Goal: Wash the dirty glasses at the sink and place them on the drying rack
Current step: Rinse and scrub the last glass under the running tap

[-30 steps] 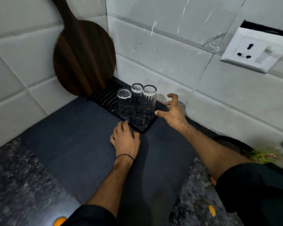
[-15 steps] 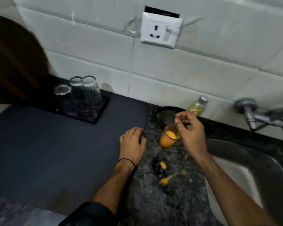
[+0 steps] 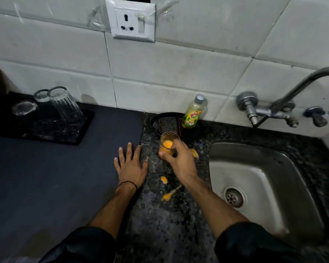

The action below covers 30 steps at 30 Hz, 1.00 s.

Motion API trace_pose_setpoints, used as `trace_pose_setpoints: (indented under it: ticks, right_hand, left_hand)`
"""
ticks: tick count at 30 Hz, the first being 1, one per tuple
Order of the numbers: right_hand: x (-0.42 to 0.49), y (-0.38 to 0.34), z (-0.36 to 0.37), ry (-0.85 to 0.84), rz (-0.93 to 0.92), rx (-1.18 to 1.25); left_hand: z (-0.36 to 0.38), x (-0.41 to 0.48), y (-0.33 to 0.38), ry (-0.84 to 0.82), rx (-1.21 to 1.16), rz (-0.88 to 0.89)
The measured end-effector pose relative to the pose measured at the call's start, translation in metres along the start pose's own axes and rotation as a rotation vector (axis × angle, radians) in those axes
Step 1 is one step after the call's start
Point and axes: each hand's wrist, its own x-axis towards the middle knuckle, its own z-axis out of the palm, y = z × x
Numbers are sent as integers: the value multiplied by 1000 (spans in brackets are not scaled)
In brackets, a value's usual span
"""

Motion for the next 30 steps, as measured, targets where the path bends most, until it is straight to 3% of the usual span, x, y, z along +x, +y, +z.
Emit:
trace_pose_setpoints:
  ticks: [4, 9, 17, 25, 30]
  right_hand:
    - [1, 3, 0, 53, 6, 38]
    - [-14, 15, -36, 164, 36, 90]
    - [-40, 75, -149, 204, 39, 111]
    - [-58, 139, -276, 114, -5, 52]
    - [-60, 159, -311, 121, -10, 19]
  left_hand:
    - [-10, 1, 6, -27, 21, -29]
    - [-25, -9, 40, 139, -179, 6]
    - [-3, -33, 181, 49, -434, 217]
    - [39, -23, 337, 14, -321, 261]
    - [50, -7, 389, 84, -153, 232]
